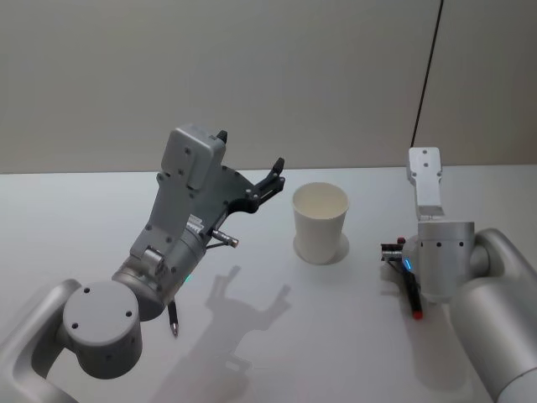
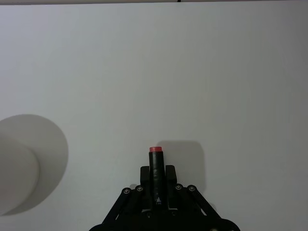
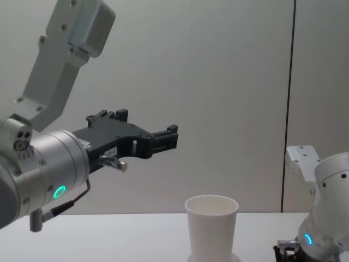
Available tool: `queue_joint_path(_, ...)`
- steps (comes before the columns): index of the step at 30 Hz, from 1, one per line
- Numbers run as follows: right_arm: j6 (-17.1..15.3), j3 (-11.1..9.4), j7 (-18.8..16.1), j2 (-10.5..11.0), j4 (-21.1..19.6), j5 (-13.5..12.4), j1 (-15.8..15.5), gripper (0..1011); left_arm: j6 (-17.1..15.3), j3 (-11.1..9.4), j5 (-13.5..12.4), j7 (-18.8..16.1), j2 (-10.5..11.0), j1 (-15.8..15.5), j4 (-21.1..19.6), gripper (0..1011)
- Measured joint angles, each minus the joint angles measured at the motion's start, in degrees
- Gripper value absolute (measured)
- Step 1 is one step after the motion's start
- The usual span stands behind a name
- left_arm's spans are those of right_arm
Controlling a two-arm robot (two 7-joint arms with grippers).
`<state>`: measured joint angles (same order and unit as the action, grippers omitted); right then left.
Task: Place the pen into the pen holder.
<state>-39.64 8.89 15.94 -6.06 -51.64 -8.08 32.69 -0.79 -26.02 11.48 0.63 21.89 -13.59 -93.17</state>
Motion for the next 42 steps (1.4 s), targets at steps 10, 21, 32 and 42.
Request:
queue_joint_path(10,1.2,-0.3,-1.4,0.2,-2.4,0.3,-1.2,177,0.0,0.0,0.0,0.0,0.0,0.0,0.0,1004)
queue_joint_path(21,5.2,-0.4,-5.4,1.0,-8.2,2.0,-3.6,177,0.0,0.0,0.0,0.0,0.0,0.0,0.0,1004)
queue_joint_path(32,11.6,-0.6,-10.5,2.1,-14.0,3.9,-6.0,177,0.0,0.0,0.0,0.0,0.0,0.0,0.0,1004)
queue_joint_path(42,18.1,-0.7,-14.8,3.0,-17.9,4.7,-7.7,177,0.0,0.0,0.0,0.0,0.0,0.0,0.0,1004)
